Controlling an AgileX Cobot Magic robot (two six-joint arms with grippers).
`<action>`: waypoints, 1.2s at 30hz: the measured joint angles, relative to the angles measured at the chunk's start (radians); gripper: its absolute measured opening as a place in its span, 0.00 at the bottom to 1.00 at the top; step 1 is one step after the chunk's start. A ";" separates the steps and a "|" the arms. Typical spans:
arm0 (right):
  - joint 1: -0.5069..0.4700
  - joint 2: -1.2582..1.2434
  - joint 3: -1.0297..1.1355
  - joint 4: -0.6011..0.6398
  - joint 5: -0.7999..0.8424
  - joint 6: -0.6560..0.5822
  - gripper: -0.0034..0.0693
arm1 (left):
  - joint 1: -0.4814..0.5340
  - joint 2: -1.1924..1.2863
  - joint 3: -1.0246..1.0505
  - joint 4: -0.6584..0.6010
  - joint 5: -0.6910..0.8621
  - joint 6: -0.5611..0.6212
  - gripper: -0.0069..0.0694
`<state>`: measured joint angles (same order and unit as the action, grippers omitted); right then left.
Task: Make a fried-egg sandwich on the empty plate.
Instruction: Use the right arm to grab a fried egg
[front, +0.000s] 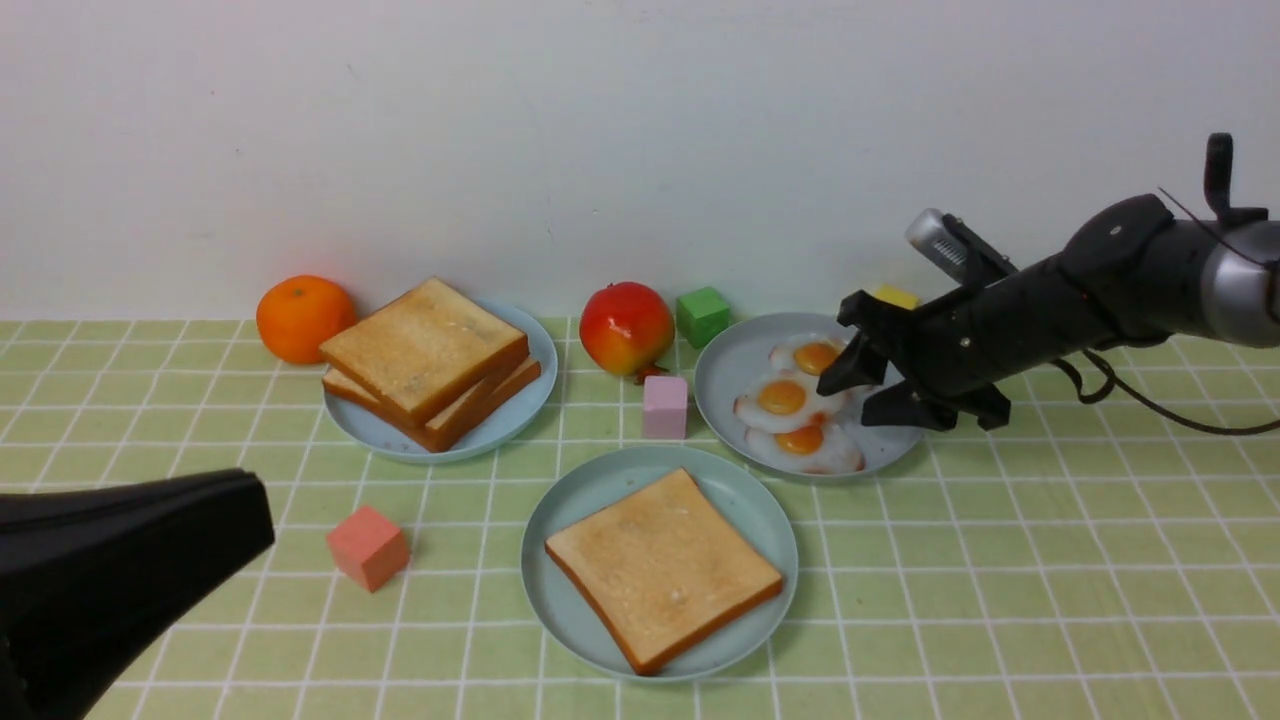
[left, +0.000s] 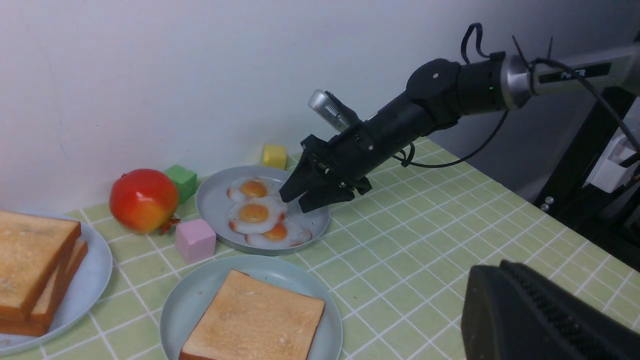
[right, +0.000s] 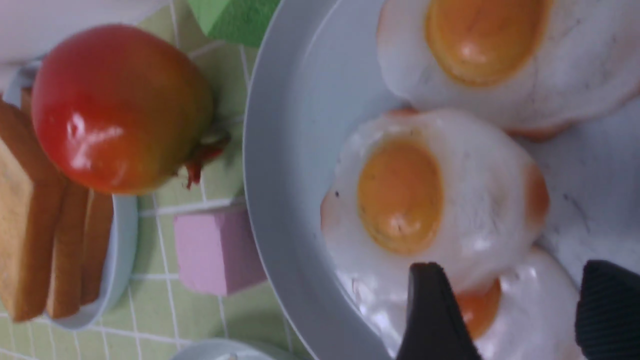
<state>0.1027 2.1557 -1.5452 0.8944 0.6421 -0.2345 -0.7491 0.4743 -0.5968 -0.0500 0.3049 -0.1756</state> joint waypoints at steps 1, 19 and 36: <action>-0.001 0.017 -0.019 0.009 -0.002 0.000 0.60 | 0.000 0.000 0.000 -0.005 0.000 0.000 0.07; -0.002 0.100 -0.081 0.064 -0.020 -0.004 0.49 | 0.000 0.002 0.000 -0.010 0.013 0.000 0.07; -0.012 -0.022 -0.081 0.063 0.076 -0.064 0.15 | 0.000 0.002 0.000 -0.020 0.057 0.000 0.07</action>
<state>0.0902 2.1340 -1.6264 0.9578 0.7186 -0.2987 -0.7491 0.4761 -0.5968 -0.0699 0.3618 -0.1758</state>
